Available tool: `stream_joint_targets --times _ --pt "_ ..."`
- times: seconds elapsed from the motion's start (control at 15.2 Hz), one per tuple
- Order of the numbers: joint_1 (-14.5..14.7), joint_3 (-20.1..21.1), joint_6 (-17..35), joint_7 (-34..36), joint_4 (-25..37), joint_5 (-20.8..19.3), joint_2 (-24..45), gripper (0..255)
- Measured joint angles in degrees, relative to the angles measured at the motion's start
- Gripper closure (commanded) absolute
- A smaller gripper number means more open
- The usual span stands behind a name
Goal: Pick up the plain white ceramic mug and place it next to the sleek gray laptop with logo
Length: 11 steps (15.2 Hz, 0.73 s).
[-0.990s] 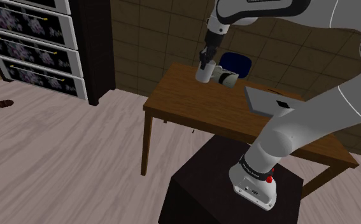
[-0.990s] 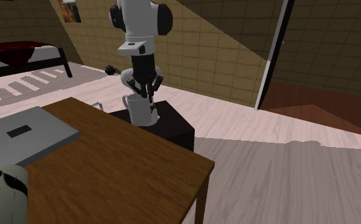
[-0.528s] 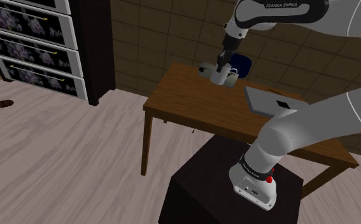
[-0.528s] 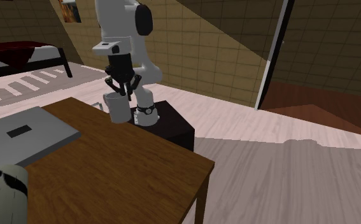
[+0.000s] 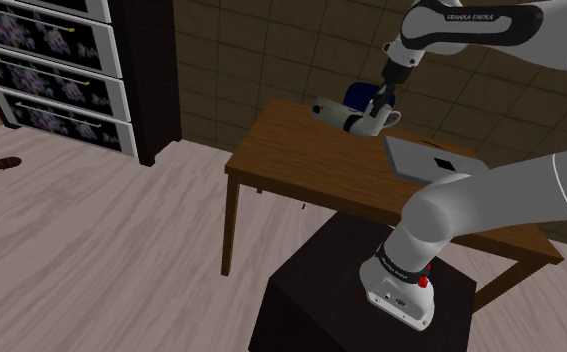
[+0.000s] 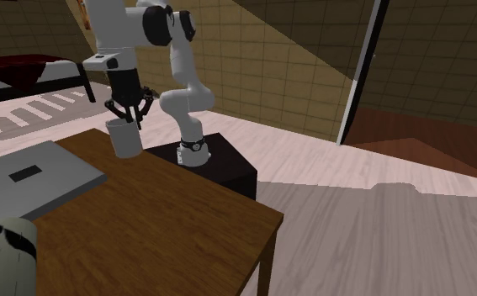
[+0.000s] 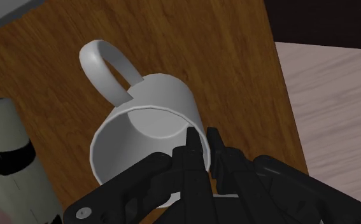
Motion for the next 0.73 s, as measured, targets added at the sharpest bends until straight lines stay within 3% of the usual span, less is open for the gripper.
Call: stream_joint_targets --times 0.53,0.73 --pt "-4.1 -9.2 -2.0 -11.2 2.6 -4.9 -1.0 255" --pt "-4.5 -10.7 -0.3 -12.4 1.3 -5.7 -0.7 255"
